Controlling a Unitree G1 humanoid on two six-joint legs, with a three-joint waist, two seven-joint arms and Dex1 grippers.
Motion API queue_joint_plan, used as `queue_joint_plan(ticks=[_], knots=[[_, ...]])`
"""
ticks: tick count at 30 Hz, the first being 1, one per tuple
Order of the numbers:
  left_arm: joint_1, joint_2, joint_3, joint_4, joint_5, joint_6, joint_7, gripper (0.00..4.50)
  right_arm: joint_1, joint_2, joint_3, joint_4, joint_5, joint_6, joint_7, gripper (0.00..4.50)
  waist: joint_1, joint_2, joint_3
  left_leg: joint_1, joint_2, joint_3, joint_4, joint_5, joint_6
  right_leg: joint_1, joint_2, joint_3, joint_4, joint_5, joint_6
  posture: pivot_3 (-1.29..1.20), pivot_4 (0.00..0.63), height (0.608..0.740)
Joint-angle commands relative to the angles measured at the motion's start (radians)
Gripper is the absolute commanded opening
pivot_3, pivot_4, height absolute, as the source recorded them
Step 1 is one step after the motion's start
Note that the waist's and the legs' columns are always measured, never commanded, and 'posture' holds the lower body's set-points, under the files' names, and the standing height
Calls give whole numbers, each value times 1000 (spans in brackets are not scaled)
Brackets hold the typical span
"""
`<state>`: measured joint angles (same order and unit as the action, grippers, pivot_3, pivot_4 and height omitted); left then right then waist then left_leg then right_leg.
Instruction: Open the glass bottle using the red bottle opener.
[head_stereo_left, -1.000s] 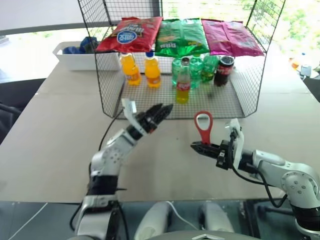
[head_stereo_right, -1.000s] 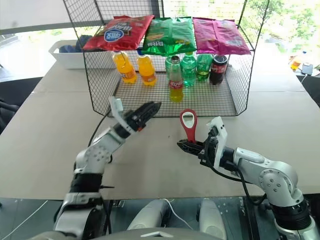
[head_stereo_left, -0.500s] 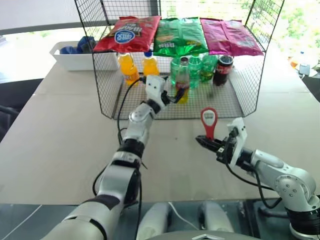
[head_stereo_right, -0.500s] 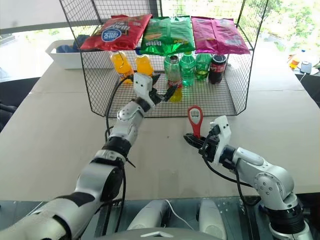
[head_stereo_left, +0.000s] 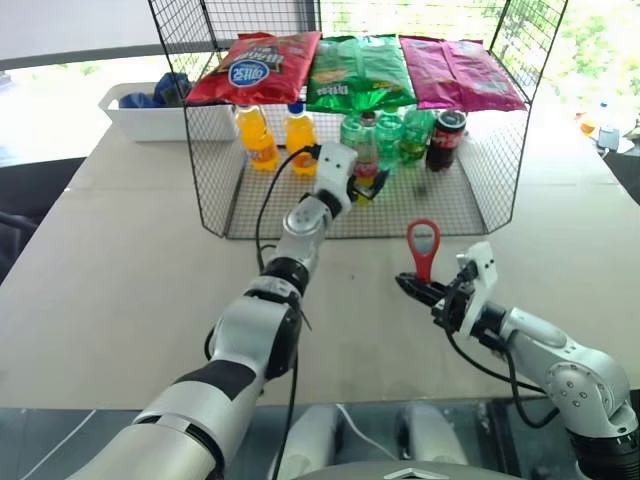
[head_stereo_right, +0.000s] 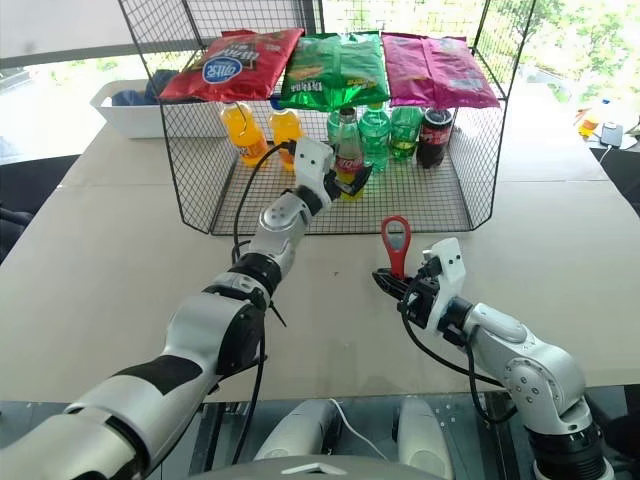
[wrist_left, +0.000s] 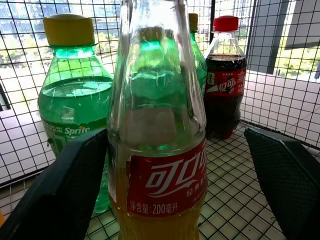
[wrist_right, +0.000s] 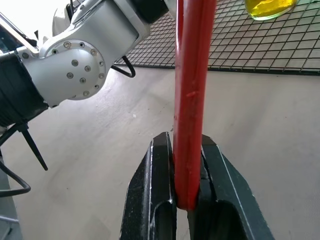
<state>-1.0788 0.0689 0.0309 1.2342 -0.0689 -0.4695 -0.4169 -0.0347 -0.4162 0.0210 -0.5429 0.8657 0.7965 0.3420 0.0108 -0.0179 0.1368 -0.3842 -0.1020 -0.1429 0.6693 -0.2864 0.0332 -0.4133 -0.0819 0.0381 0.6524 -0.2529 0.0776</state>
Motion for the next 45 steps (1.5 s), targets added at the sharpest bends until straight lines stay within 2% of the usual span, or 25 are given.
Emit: queue_joint_plan(ticks=[1, 8, 21, 23, 26, 28, 39, 42, 45], knots=[[-48, -9, 4, 15, 33, 3, 65, 4472, -2, 9, -23, -48, 1, -20, -3, 0, 0, 0, 0, 0, 0, 0, 0, 0, 0, 0, 0, 0, 0, 0, 0, 0, 150, 740], [-121, -31, -10, 68, 109, 62, 224, 4472, -12, 19, -23, -46, -8, -24, -7, 0, 1, -1, 0, 0, 0, 0, 0, 0, 0, 0, 0, 0, 0, 0, 0, 0, 150, 740], [-174, -82, -4, 114, 194, 202, 388, 4472, -20, 47, -21, -54, -41, -46, -11, 0, 0, -1, 0, 0, 0, 0, 0, 0, 0, 0, 0, 0, 2, 0, 0, 0, 150, 740], [-176, -85, 1, 116, 198, 217, 402, 3938, -17, 50, -22, -59, -44, -48, -15, 0, 0, -1, 0, 0, 0, 1, 0, 0, 0, -1, 0, 0, 2, 0, 0, 0, 150, 740], [-180, -88, 5, 116, 203, 225, 404, 2849, -17, 53, -21, -62, -48, -50, -19, 0, 0, -1, 0, 0, 0, 1, 1, 0, 0, -1, 0, 1, 3, 0, 0, 0, 150, 740], [-182, -89, 7, 113, 203, 218, 396, 2857, -17, 54, -21, -64, -55, -51, -23, 0, 0, -1, 0, 0, 0, 1, 1, 0, 0, -1, 0, 1, 3, 0, 0, 0, 150, 740], [-120, -53, 46, 24, 120, 177, 109, 2856, -18, 27, -50, -74, -98, -72, -21, 0, -1, -1, 0, 0, -1, 1, 1, 0, 0, -2, 0, 1, 4, 0, 0, 0, 150, 740], [-33, -18, 54, -93, 61, 187, -69, 2856, -42, 23, -76, -50, -155, -118, -28, 0, -11, -1, 0, 0, 0, 2, 1, 0, 0, -2, 0, 1, 4, 0, 0, 0, 150, 740], [96, 16, 30, -312, -4, 243, -243, 2856, -62, 30, -107, -18, -209, -172, -45, 0, -27, -1, 0, 1, 0, 3, 1, 0, 0, -2, 0, 2, 5, 0, 0, 0, 150, 740]])
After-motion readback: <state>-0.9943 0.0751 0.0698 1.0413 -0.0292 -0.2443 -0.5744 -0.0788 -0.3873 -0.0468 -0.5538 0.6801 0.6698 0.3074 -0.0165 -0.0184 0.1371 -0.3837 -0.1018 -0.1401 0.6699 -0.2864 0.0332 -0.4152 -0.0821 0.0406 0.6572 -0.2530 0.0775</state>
